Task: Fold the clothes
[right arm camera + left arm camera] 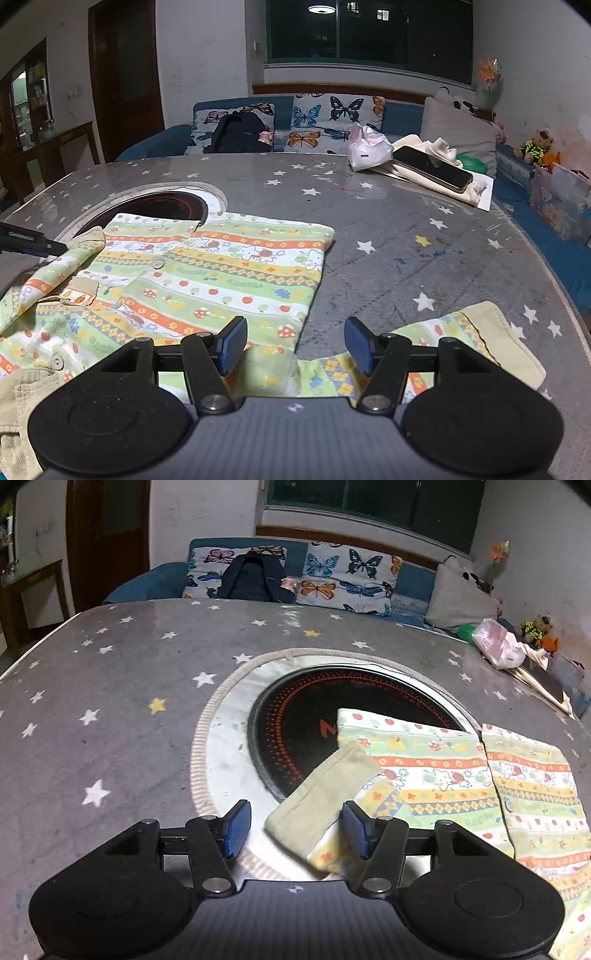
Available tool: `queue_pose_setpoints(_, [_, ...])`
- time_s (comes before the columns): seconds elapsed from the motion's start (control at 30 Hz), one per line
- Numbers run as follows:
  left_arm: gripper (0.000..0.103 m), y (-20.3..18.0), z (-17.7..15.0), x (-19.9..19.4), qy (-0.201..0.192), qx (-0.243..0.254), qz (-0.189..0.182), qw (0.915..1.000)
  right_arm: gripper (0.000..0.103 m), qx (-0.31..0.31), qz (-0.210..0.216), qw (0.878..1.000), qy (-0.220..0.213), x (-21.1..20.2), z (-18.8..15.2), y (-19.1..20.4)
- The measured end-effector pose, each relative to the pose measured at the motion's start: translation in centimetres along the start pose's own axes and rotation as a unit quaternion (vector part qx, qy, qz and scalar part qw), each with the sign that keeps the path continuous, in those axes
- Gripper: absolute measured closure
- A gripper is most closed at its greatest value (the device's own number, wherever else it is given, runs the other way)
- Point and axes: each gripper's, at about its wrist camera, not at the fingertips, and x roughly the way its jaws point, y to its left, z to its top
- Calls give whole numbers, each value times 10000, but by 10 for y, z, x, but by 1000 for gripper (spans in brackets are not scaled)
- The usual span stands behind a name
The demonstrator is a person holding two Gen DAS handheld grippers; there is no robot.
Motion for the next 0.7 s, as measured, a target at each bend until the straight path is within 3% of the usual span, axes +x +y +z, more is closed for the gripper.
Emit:
queue_pose_setpoints(0.03, [48,-3,-1,3,-1,70,10,10000,42,-8,8,10000,3,1,0,0])
queue_pose_setpoints(0.1, [59,-5,-2,4,-51,178,21,9998,42,-11,15,10000,11,2,0,1])
queue_pose_setpoints(0.17, [85,-5,-3,5,-77,227,-17,9997,42,-2,24,10000,11,4,1,2])
queue_pose_setpoints(0.2, [89,-3,-3,4,-70,158,-73,9998,42,1,34,10000,8,4,1,2])
queue_pose_setpoints(0.33, [93,10,-3,-7,-205,-98,-87,9997,41,-28,58,10000,-3,3,1,5])
queue_pose_setpoints(0.47, [94,31,-1,-34,-536,-308,226,9978,41,-46,62,10000,-26,3,2,7])
queue_pose_setpoints(0.7, [94,93,-19,-96,-1029,-824,1245,9834,40,-131,108,9998,-45,4,5,11])
